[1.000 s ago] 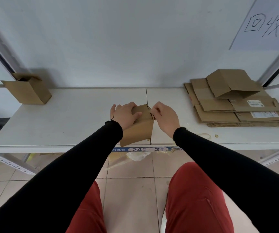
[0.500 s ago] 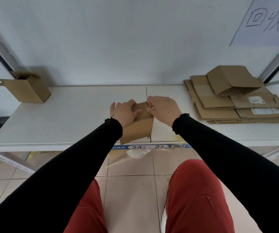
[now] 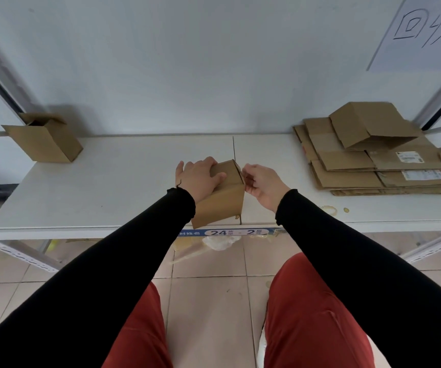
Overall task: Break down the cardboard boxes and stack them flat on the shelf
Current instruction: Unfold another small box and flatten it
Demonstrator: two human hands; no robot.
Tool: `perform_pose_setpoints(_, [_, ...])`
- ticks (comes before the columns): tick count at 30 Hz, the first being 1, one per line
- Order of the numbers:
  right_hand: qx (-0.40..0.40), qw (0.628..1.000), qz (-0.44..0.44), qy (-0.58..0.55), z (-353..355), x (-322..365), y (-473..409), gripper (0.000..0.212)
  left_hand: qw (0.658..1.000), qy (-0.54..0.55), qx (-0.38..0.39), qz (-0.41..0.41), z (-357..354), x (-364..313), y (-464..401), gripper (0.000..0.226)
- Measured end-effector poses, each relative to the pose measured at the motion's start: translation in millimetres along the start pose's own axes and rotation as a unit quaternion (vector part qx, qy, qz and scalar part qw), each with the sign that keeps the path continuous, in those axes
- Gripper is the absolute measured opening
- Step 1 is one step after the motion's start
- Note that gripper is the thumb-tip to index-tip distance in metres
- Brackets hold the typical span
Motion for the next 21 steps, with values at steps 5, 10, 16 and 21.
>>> perform_pose_setpoints(5, [0.003, 0.982, 0.07, 0.173, 2.3, 13.5, 1.8, 0.035, 1.0, -0.019, -0.006, -0.005, -1.8, -3.4, 0.3, 0.044])
perform_pose_setpoints(10, [-0.07, 0.929, 0.193, 0.309, 2.3, 23.9, -0.9, 0.023, 1.0, -0.028, -0.009, -0.006, -2.2, -2.7, 0.0, 0.044])
perform_pose_setpoints(16, [-0.014, 0.991, -0.023, -0.13, 2.4, -13.5, -5.6, 0.011, 1.0, -0.027, -0.008, -0.009, -3.9, -1.3, 0.4, 0.044])
perform_pose_setpoints(21, [-0.009, 0.99, -0.028, -0.137, 1.4, -11.3, -0.9, 0.009, 1.0, -0.009, -0.004, -0.012, -1.9, -3.4, 3.4, 0.048])
Point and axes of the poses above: each hand's wrist, its own y-axis away from the middle knuckle, its own z-axis out of the back of the hand, x = y × z, the point moved 5 cm from there along -y, towards the middle knuckle, and after that the axes turned 4 degrees about y, right-handed, at the moved point
